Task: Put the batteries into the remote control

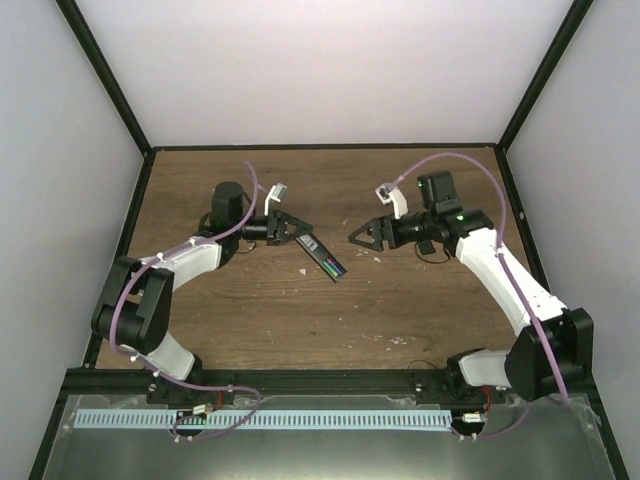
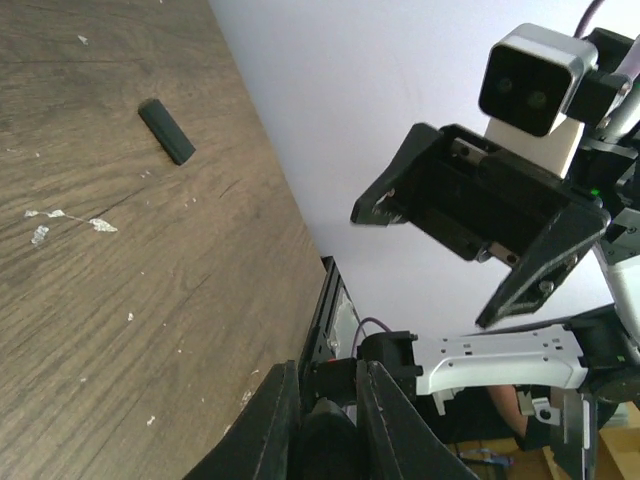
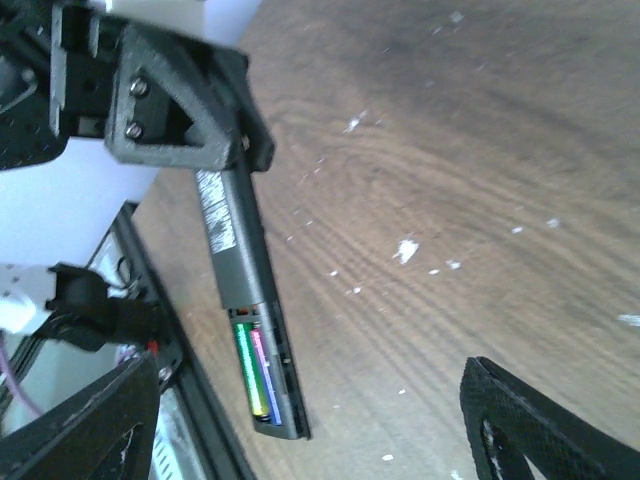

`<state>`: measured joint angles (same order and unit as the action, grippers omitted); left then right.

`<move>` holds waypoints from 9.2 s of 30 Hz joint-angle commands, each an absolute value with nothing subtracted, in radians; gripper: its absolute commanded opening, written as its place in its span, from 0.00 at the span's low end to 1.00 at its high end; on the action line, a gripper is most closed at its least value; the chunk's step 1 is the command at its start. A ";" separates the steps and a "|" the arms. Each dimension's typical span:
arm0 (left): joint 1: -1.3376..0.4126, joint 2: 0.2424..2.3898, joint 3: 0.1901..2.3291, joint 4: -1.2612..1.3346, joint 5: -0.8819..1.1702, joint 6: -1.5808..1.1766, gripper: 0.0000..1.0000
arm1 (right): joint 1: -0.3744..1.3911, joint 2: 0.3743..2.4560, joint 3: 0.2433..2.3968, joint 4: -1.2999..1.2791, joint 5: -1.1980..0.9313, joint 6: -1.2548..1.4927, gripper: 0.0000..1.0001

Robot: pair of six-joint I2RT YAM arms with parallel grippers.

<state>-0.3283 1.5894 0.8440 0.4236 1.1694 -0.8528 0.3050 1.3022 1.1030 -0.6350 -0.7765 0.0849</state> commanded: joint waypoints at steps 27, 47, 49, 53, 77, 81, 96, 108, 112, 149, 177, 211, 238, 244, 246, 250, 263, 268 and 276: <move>-0.344 1.580 0.896 0.439 1.200 -0.858 0.00 | 0.466 1.474 1.072 -0.639 -0.919 0.032 0.54; -0.344 1.587 0.901 0.438 1.199 -0.864 0.00 | 0.469 1.482 1.085 -0.634 -0.895 0.031 0.36; -0.344 1.587 0.900 0.439 1.201 -0.864 0.00 | 0.469 1.484 1.086 -0.633 -0.896 0.030 0.31; -0.344 1.586 0.902 0.443 1.203 -0.868 0.00 | 0.469 1.494 1.089 -0.634 -0.901 0.030 0.25; -0.306 1.553 0.913 0.234 1.063 -0.748 0.00 | 0.252 1.311 1.055 -0.650 -0.386 0.090 0.76; -0.289 1.540 0.903 0.208 1.033 -0.733 0.00 | 0.150 1.390 1.055 -0.723 -0.147 0.070 0.81; -0.288 1.555 0.913 0.193 1.011 -0.712 0.00 | 0.062 1.690 1.142 -0.746 0.019 0.053 0.88; -0.288 1.582 0.940 0.181 1.024 -0.701 0.00 | 0.043 1.780 1.114 -0.644 0.000 0.053 0.89; -0.285 1.598 0.958 0.178 1.033 -0.699 0.00 | 0.039 1.795 1.111 -0.625 -0.019 0.050 0.87; -0.228 1.592 0.639 0.670 0.944 -0.861 0.00 | 0.192 1.662 0.969 -0.547 -0.199 0.028 0.30; -0.269 1.847 0.387 1.109 0.755 -0.903 0.00 | 0.613 1.567 0.916 -0.278 -0.369 -0.199 0.27; -0.269 1.903 0.388 1.113 0.753 -0.907 0.00 | 0.712 1.754 1.032 -0.350 -0.355 -0.403 0.27; -0.268 1.890 0.382 1.101 0.758 -0.894 0.00 | 0.723 1.828 1.079 -0.371 -0.325 -0.408 0.31; -0.268 1.891 0.382 1.106 0.758 -0.897 0.00 | 0.722 1.826 1.079 -0.367 -0.333 -0.415 0.35; -0.268 1.891 0.382 1.106 0.756 -0.897 0.00 | 0.723 1.825 1.077 -0.363 -0.332 -0.417 0.38; -0.268 1.893 0.382 1.107 0.755 -0.899 0.00 | 0.723 1.823 1.074 -0.356 -0.336 -0.414 0.44; -0.268 1.898 0.382 1.109 0.750 -0.905 0.00 | 0.722 1.791 1.077 -0.344 -0.357 -0.420 0.51; -0.268 1.896 0.383 1.106 0.750 -0.904 0.00 | 0.722 1.762 1.071 -0.335 -0.387 -0.423 0.57; -0.268 1.893 0.385 1.100 0.749 -0.899 0.00 | 0.719 1.738 1.062 -0.325 -0.393 -0.419 0.55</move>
